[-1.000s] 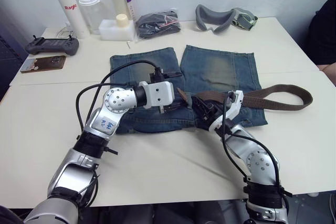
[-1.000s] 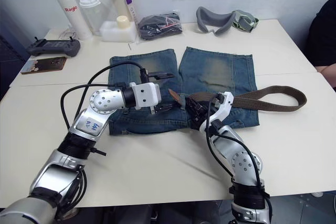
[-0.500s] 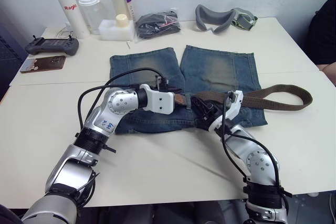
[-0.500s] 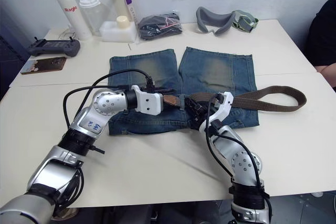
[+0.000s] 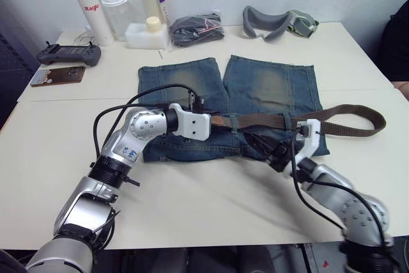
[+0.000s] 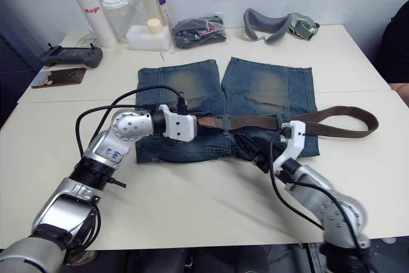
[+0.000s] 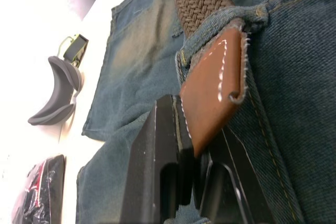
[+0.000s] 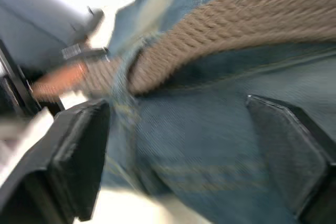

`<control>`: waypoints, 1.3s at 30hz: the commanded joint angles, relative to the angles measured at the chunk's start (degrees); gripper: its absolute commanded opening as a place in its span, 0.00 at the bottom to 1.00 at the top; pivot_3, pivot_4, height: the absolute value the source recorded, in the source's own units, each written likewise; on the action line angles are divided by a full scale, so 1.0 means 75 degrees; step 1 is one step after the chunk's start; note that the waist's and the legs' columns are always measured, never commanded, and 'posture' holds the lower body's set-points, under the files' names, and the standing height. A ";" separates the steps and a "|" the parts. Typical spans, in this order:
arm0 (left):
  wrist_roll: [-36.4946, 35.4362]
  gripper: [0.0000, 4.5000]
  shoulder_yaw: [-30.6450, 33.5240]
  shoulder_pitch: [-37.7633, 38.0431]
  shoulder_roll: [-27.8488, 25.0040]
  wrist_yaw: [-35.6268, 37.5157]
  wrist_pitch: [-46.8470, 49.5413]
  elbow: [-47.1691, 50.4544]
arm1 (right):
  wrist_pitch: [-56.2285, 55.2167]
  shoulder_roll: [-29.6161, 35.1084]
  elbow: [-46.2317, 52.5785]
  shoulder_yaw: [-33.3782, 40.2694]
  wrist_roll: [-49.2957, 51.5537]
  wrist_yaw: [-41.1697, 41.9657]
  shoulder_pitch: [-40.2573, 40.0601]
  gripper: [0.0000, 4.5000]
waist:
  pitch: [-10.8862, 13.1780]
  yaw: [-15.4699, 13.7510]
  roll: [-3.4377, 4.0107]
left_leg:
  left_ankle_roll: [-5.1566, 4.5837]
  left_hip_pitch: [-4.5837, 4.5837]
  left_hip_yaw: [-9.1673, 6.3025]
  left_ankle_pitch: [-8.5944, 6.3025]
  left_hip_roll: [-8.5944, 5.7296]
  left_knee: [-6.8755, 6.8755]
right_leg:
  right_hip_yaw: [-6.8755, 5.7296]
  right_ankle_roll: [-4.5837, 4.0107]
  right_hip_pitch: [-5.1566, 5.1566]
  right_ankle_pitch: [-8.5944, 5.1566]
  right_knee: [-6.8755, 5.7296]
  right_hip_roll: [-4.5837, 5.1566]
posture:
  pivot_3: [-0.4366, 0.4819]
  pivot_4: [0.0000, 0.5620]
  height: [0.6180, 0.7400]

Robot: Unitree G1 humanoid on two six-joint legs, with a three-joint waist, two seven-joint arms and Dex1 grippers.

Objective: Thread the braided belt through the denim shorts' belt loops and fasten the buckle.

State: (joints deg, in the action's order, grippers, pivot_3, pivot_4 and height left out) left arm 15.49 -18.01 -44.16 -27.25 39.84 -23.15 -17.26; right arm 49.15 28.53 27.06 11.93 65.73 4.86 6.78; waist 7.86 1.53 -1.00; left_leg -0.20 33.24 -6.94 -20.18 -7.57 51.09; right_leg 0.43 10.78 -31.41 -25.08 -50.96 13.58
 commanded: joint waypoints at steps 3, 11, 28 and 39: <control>-0.0210 0.00 0.0169 0.0003 -0.0040 0.0059 -0.0062 -0.0019 | -0.0269 0.1851 0.0554 -0.0338 -0.1902 0.1065 0.0017 0.99 | 0.0001 0.0001 -0.0001 | 0.0002 0.0000 0.0001 0.0001 0.0007 -0.0004 | -0.0007 0.0000 0.0001 0.0000 0.0008 0.0004 | 0.48 0.27 0.15; -0.0193 0.00 0.0177 0.0044 -0.0068 0.0082 -0.0038 -0.0021 | -0.0833 0.2783 -0.0445 -0.1275 -0.4496 0.1672 -0.0310 0.99 | 0.0004 -0.0006 -0.0008 | 0.0007 0.0001 0.0004 0.0004 0.0007 0.0001 | -0.0013 0.0009 0.0012 0.0004 0.0023 0.0009 | 0.48 0.27 0.15; -0.0695 0.00 0.0553 0.0080 -0.0311 0.0504 0.0906 0.0504 | -0.1843 0.3570 -0.3422 0.0142 -0.5853 0.2761 -0.0228 0.00 | -0.0020 -0.0446 -0.0048 | -0.0037 0.0000 -0.0021 0.0009 -0.0078 0.0041 | -0.0016 0.0016 0.0060 0.0008 0.0025 0.0030 | 0.48 0.27 0.15; -0.0494 0.00 0.0199 0.0051 0.0691 0.0160 0.1701 0.0455 | -0.3186 0.3887 -0.5742 0.0080 -0.6369 0.4208 0.1009 0.08 | -0.0018 -0.0351 -0.0045 | -0.0060 0.0004 -0.0016 0.0005 -0.0102 0.0043 | -0.0036 0.0025 0.0074 0.0008 0.0035 0.0108 | 0.48 0.27 0.15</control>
State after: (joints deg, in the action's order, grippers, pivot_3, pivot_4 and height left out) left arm 11.65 -16.65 -43.06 -22.69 42.22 -11.05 -15.52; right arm 25.15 57.64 -14.71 11.04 18.90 35.75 13.91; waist 7.72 -1.11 -1.33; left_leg -0.65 33.27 -7.05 -20.14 -8.33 51.42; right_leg 0.15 10.97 -30.85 -25.02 -50.70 14.41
